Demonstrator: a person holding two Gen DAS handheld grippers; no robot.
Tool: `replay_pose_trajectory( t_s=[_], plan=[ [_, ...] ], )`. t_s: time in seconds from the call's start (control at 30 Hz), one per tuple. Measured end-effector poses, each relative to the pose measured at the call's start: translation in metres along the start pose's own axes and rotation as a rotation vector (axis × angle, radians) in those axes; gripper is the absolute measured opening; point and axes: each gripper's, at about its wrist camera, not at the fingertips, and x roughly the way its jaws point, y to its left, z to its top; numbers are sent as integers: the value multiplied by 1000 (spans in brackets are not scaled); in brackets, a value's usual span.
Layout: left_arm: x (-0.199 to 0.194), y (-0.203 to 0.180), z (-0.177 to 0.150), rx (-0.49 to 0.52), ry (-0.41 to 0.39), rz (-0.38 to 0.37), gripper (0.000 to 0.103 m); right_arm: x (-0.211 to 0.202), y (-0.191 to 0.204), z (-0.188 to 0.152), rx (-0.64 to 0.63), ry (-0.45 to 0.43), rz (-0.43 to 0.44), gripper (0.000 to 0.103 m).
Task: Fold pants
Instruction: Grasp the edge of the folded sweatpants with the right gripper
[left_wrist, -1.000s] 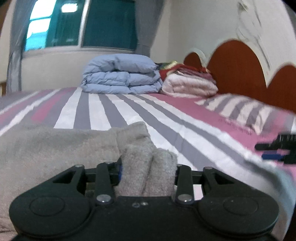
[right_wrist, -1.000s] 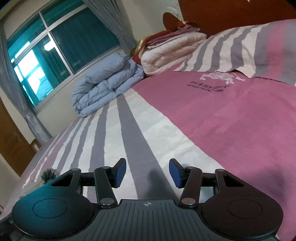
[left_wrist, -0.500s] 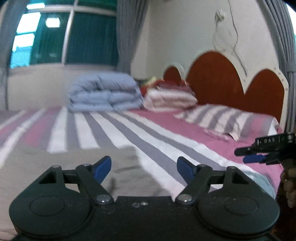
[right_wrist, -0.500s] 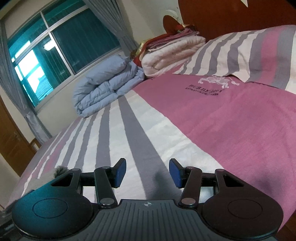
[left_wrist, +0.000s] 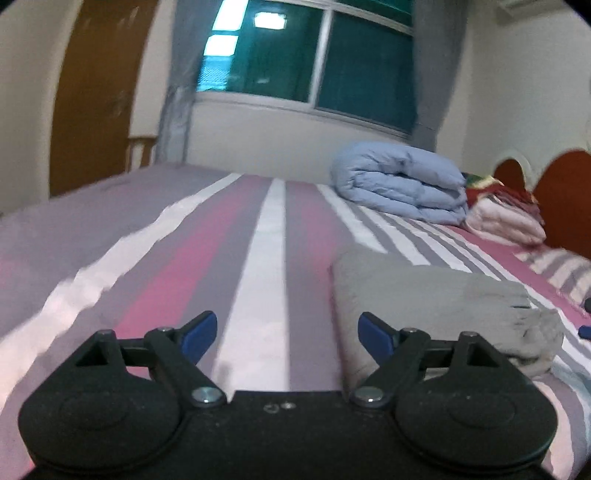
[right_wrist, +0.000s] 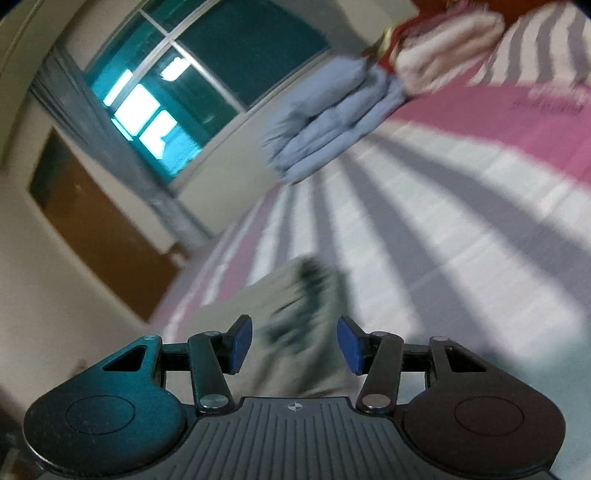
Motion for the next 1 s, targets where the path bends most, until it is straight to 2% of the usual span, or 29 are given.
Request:
replay_pose_trajectory(
  t_s=[0.07,0.17,0.33,0.43,0.47,0.5,0.57,0.63,0.7,0.77,0.8,0.87,0.9,0.97,1.0],
  plan=[
    [-2,11,-1,-65,1,8,77,9,11,-8,2,16,27,51],
    [1,20,-1,-90,10,42,76,21,22,-16,10,31,48,51],
    [7,34,-4,-151,18,39,77,59,11,-21,143,105,26,51],
    [-1,44,-11,-187,17,45,77,77,5,-16,203,129,-17,51],
    [0,47,-11,-201,18,47,77,80,8,-12,191,120,-31,32],
    [0,49,-12,-214,19,50,77,81,14,-8,157,116,-25,20],
    [1,54,-13,-239,22,54,77,67,28,2,100,33,92,20],
    [1,58,-13,-260,21,57,77,51,34,7,64,-43,157,20],
    [1,59,-13,-264,20,60,77,48,21,6,37,-55,115,20],
    [2,58,-14,-258,24,59,77,63,-9,1,94,26,-27,20],
    [2,57,-13,-254,28,57,77,67,-28,-4,152,50,-44,20],
    [2,56,-13,-245,29,53,77,63,-44,-7,227,58,24,22],
    [1,55,-13,-243,27,53,77,57,-44,-5,233,50,30,26],
    [1,56,-14,-245,27,51,77,39,-38,-2,192,-8,20,41],
    [2,55,-14,-245,28,50,77,32,-37,-1,190,-27,20,45]
  ],
)
